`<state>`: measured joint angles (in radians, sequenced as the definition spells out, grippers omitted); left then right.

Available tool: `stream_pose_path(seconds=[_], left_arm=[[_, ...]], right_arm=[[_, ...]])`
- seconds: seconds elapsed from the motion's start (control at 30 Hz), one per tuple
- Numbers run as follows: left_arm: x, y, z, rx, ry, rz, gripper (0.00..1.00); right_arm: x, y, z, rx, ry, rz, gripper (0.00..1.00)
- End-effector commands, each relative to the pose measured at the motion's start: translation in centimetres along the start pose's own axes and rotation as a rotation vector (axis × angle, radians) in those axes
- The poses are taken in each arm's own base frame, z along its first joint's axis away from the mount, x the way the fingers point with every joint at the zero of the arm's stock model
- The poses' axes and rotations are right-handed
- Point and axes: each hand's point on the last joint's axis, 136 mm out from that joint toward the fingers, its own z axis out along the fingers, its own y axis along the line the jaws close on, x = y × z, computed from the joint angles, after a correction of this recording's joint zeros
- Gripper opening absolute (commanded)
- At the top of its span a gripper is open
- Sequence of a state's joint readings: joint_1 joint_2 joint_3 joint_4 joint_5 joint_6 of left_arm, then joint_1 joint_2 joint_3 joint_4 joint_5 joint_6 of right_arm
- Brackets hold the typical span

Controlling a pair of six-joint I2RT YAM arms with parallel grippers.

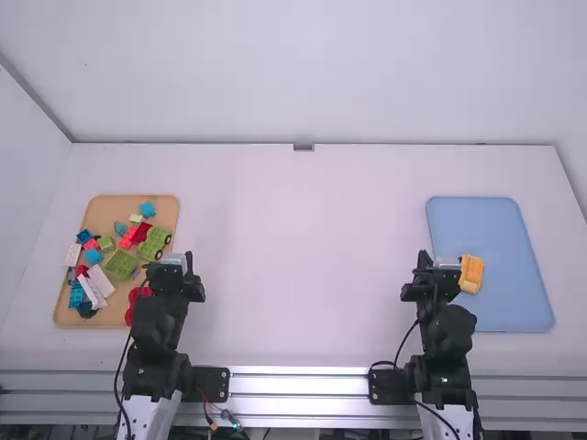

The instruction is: Assemble lego blocks to make yellow taxi

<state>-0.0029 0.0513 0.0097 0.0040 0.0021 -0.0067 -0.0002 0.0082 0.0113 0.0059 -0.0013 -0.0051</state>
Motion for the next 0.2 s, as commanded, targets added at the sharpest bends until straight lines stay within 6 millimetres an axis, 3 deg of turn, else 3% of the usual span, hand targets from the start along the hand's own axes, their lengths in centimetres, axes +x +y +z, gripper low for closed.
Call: stream_pose_path(seconds=[0.0, 0.17], left_arm=[[-0.13, 0.11, -0.11, -0.005, -0.018, 0.006, 0.00], [-0.56, 0.10, -0.23, -0.005, -0.038, 0.006, 0.00]], right_arm=[[0.51, -0.02, 0.04, 0.001, 0.009, 0.005, 0.01], [0.51, -0.02, 0.04, 0.001, 0.009, 0.005, 0.00]])
